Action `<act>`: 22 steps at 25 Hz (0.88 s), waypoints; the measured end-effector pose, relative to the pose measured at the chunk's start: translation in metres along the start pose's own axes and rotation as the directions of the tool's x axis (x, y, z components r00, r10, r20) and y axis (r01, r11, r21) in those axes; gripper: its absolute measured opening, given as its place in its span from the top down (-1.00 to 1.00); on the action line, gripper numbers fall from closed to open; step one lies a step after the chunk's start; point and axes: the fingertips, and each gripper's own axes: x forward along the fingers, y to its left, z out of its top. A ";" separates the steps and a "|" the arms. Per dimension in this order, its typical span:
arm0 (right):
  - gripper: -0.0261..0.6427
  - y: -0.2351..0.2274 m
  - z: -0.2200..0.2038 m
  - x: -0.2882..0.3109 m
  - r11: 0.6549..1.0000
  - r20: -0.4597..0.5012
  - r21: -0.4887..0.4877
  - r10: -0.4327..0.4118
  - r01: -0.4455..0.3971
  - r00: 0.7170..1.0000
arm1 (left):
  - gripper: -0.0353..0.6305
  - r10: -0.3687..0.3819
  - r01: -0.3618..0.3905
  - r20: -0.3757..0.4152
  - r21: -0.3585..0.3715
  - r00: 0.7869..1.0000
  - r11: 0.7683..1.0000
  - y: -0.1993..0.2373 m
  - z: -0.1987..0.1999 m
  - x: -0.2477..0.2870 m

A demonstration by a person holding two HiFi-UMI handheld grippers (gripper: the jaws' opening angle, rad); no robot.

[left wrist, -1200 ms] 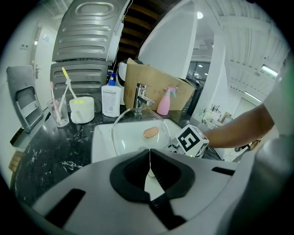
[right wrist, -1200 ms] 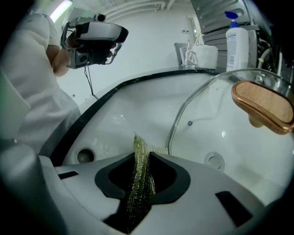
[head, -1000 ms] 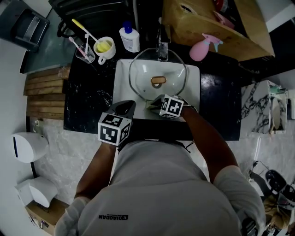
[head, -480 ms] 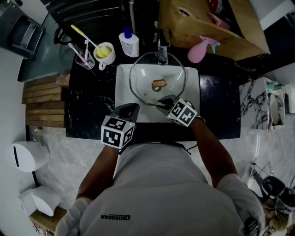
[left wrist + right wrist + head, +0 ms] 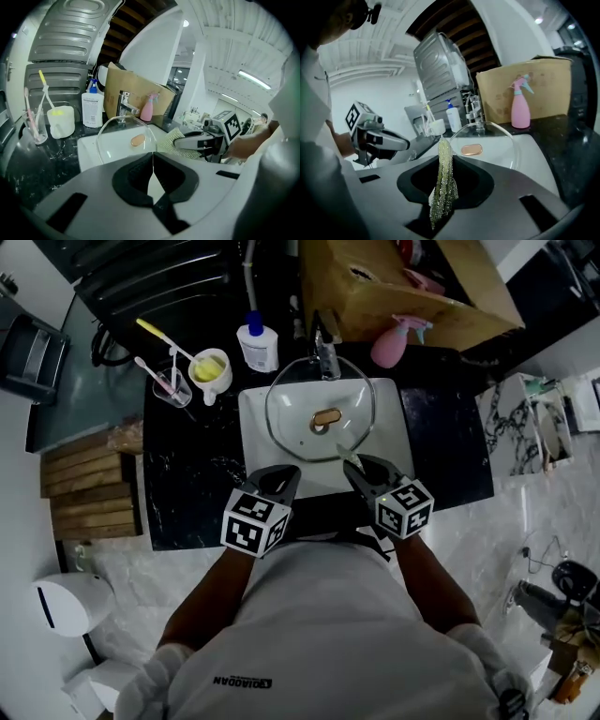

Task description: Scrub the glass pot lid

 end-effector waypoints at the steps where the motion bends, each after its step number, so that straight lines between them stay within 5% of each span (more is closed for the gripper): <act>1: 0.63 0.002 0.001 -0.003 0.998 0.040 0.057 -0.021 0.019 0.999 | 0.85 -0.014 0.014 0.001 0.015 1.000 1.000 0.000 0.001 -0.003; 4: 0.62 0.014 0.004 -0.012 0.984 0.135 0.169 -0.072 0.048 0.988 | 0.85 -0.044 0.043 0.009 0.047 0.999 0.998 0.002 0.003 -0.014; 11: 0.64 0.040 0.010 -0.025 0.981 0.183 0.151 -0.152 0.125 0.971 | 0.85 -0.114 0.115 -0.010 0.070 0.993 0.991 -0.005 -0.010 -0.035; 22: 0.64 0.067 0.030 -0.050 0.996 0.245 0.039 -0.086 0.079 0.966 | 0.85 -0.055 0.052 0.043 0.056 0.998 0.997 -0.024 -0.012 -0.053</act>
